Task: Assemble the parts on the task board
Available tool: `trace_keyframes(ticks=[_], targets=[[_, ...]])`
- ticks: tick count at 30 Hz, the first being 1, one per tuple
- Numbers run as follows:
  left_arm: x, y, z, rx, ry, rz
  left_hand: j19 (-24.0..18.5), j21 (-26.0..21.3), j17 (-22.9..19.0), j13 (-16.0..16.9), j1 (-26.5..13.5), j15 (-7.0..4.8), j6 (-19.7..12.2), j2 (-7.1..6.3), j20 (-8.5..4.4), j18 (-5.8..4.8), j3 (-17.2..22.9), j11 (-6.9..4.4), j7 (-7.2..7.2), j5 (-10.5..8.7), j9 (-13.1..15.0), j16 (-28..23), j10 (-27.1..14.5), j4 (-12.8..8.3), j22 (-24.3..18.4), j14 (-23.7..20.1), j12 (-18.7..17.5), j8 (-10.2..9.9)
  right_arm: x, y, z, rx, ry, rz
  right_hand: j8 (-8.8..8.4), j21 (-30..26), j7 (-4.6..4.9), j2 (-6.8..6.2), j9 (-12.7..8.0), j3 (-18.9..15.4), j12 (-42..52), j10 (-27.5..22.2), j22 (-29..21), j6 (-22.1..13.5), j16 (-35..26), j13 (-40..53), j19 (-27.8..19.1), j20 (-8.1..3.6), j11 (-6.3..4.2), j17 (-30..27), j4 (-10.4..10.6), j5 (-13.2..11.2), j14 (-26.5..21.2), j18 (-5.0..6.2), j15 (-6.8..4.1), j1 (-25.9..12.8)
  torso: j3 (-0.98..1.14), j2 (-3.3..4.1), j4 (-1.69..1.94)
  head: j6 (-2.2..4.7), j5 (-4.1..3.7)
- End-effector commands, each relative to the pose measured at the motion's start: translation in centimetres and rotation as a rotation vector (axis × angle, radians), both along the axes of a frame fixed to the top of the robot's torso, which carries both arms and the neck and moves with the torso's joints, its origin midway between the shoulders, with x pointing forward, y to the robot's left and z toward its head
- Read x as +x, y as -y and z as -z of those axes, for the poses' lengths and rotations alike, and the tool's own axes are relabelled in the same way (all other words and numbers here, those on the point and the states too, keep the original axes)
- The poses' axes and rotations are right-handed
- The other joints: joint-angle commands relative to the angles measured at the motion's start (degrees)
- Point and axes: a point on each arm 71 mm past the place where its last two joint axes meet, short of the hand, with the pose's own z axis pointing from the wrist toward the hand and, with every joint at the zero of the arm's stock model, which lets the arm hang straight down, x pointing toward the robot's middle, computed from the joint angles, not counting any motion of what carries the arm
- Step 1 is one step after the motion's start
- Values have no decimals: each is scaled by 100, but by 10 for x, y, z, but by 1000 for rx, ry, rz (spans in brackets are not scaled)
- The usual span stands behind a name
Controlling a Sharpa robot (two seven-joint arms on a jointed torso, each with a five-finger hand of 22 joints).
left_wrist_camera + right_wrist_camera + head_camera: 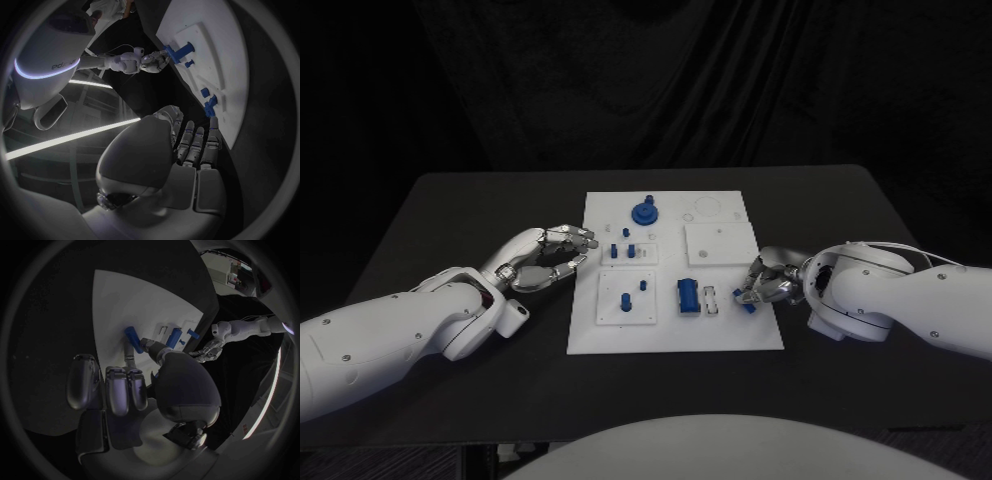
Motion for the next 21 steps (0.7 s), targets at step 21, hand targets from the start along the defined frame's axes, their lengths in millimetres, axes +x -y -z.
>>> trace_keyframes(ticks=[21], targets=[[-1,2,0,-12,-3,11,39,22,8,7,14,-1,2,33,-12,-30,41,42,27,39,-8,42,29,-1,-7,43,34,17,0,-4,7,171,-163,131,-75,-54,-205,6,-22,67,8,586,1050,205,-17,1507,3,5,4,1300,46,-10,541,34,-7,-123,2,0,-4,-1,24]])
